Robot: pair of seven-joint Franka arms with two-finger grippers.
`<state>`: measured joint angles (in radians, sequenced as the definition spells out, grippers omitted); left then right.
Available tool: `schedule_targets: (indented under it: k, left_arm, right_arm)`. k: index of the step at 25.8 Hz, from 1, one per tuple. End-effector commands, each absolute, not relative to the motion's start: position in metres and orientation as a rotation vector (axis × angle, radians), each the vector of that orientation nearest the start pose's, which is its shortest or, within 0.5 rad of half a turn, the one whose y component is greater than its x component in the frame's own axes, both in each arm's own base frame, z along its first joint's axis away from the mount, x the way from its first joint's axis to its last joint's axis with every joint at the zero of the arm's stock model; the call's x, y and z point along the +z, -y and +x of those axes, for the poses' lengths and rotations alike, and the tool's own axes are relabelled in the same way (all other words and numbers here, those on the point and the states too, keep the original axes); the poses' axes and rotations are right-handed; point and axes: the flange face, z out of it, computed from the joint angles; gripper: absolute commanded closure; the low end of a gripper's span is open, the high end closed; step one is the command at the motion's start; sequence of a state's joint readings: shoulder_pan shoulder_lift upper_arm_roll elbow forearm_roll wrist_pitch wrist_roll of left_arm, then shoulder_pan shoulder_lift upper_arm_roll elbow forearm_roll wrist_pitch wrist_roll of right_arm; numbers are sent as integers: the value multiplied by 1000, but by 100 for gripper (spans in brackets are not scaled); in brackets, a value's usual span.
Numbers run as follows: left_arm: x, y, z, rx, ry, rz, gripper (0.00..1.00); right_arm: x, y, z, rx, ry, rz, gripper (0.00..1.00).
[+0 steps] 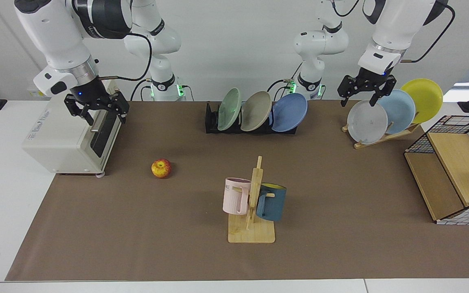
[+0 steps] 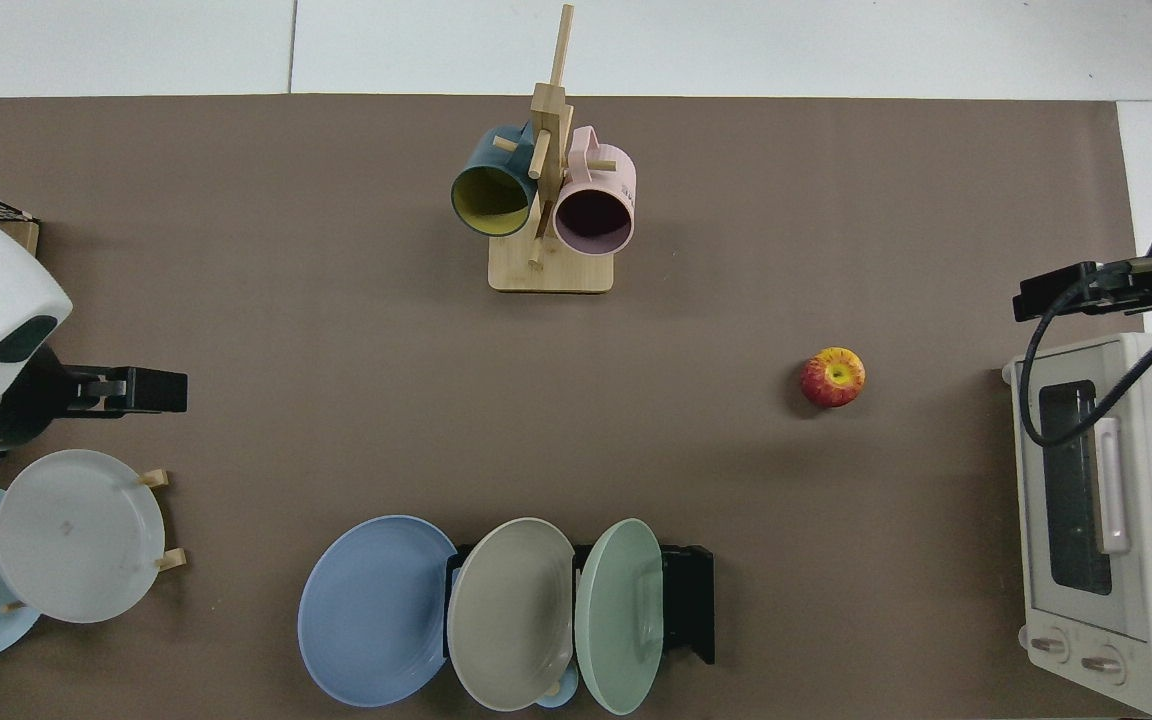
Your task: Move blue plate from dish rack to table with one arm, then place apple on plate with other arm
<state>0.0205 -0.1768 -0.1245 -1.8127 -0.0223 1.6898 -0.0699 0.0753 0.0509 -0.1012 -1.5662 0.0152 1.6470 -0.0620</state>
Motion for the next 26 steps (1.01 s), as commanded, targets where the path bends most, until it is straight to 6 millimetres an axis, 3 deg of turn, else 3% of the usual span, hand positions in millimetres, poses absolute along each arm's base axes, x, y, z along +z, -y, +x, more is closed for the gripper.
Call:
schedule_targets:
  k: [1, 20, 22, 26]
  left_arm:
    - [614, 60, 503, -45, -71, -3160, 0]
    - [613, 75, 493, -17, -79, -3151, 0]
    - [610, 82, 488, -11, -58, -3128, 0]
    - [600, 124, 458, -42, -14, -2970, 0]
  right_arm:
    - [606, 12, 575, -37, 27, -3127, 0]
    - [606, 12, 575, -37, 27, -3127, 0]
    - [606, 12, 575, -37, 27, -3127, 0]
    - [606, 12, 575, -37, 25, -3127, 0]
